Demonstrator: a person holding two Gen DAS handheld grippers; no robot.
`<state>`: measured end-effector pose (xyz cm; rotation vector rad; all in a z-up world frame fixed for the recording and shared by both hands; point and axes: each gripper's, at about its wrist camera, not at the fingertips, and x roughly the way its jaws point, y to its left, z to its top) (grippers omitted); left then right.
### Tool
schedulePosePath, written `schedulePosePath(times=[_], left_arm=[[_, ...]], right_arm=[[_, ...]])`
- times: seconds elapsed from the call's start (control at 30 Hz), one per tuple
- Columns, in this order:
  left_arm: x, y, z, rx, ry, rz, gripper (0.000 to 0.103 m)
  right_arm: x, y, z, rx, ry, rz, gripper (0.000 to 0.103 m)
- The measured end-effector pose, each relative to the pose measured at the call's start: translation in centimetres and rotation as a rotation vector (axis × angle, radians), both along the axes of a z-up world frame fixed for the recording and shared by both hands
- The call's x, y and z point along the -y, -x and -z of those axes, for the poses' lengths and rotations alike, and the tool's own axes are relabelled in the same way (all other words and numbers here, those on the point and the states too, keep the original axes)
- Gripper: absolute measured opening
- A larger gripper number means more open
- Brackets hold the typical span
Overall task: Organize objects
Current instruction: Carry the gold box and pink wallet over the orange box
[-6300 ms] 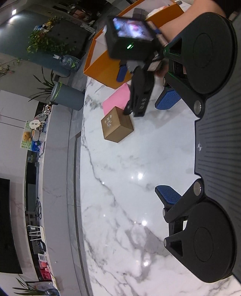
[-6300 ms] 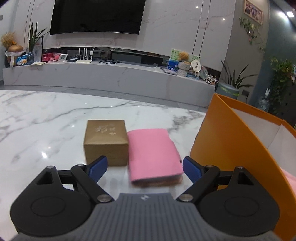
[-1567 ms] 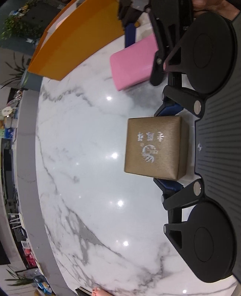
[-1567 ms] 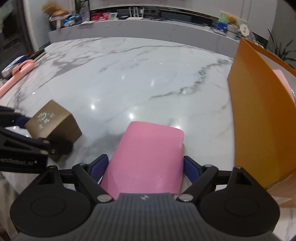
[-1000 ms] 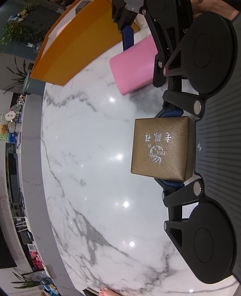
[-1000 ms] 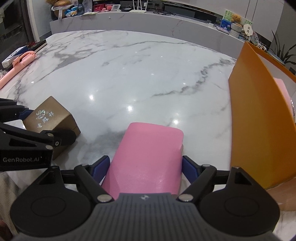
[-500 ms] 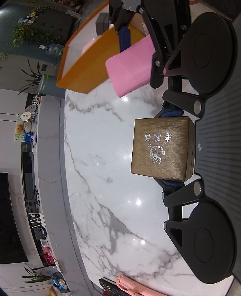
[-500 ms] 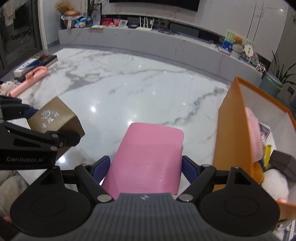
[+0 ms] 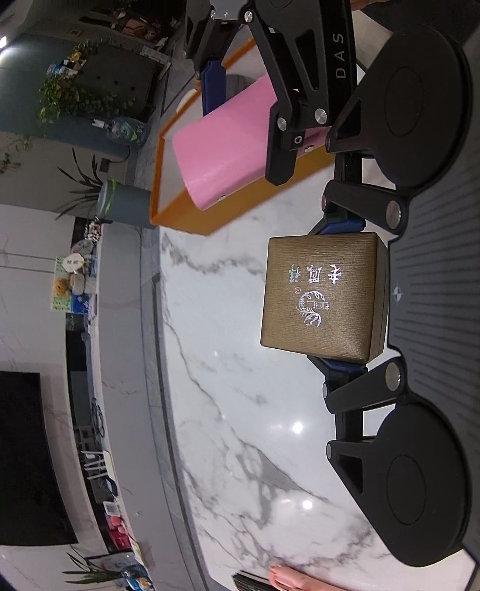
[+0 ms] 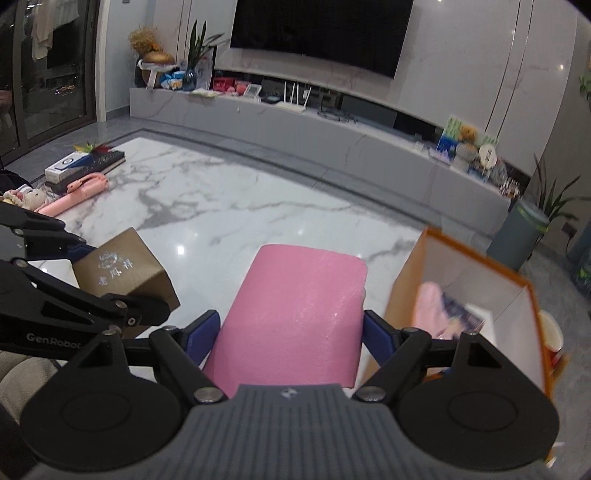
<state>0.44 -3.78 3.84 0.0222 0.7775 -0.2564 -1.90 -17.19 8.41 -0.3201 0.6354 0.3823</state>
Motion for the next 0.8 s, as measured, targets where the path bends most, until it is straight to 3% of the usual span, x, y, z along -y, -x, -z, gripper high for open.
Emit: schedulePosePath(times=[0.33, 0.8], left_arm=[[3.6, -2.2, -1.1, 0.032, 0.011, 0.064, 0.068], [10.8, -5.9, -0.8, 0.037, 0.040, 0.183, 0.069]], right_arm=[[4.0, -0.7, -2.6, 0.057, -0.020, 0.015, 0.083], [10.8, -2.2, -1.4, 0.041, 0.012, 0.103, 0.083]])
